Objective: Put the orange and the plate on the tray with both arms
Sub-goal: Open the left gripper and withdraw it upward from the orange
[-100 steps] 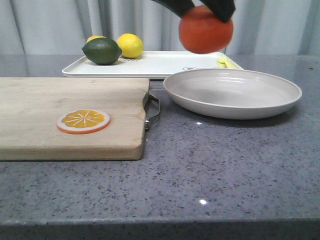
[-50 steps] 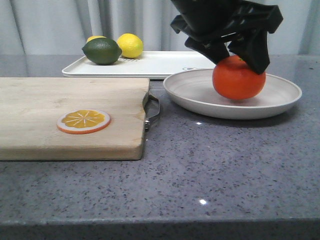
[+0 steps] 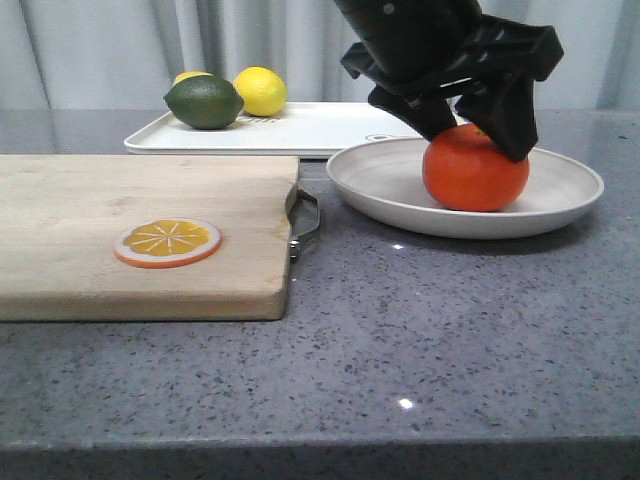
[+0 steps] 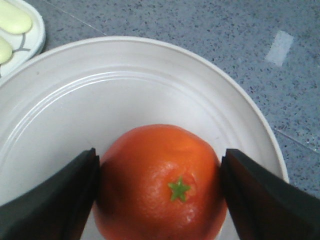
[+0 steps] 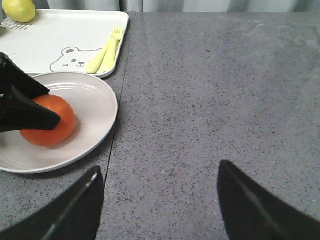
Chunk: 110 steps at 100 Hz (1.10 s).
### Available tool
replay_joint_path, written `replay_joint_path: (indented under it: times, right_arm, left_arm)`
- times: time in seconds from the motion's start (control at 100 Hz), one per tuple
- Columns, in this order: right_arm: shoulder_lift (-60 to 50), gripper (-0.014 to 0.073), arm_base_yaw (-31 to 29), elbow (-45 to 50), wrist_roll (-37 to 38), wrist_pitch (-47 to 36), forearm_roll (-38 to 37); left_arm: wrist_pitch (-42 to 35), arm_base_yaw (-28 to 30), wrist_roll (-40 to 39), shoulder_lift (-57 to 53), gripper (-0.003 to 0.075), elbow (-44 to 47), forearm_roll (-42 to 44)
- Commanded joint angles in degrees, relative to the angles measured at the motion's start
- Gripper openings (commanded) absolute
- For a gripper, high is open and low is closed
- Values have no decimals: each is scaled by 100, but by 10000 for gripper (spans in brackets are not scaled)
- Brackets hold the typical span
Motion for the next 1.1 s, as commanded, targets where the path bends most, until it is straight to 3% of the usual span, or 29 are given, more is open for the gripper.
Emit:
replay_joint_path:
  times: [0.0,0.13,0.48,0.74,0.88,1.09]
  right_arm:
    - [105,495,-2,-200,-8,-373,-38]
    - [105,495,-2,-200,-8,-373,-38]
    - [105,495,-2,-200,-8,-373,-38]
    - [105,495,-2,-200,-8,-373,-38]
    - [105,495,-2,-200,-8,-373,-38]
    - [105,495,-2,-200,-8,-373,-38]
  left_arm:
    - [-213,-16,-37,-353,508,-194,-133]
    - [-213,-16,-37,-353,573,-194,-107]
    - [-200,-5,-50,-941,574,-194,82]
    - [-227,6,-736,-1732,574,-35,919]
    - [-466,6,-1051,-2343,568,378,1499]
    - [-1153,77,-1713,-3527,568,1734,2380]
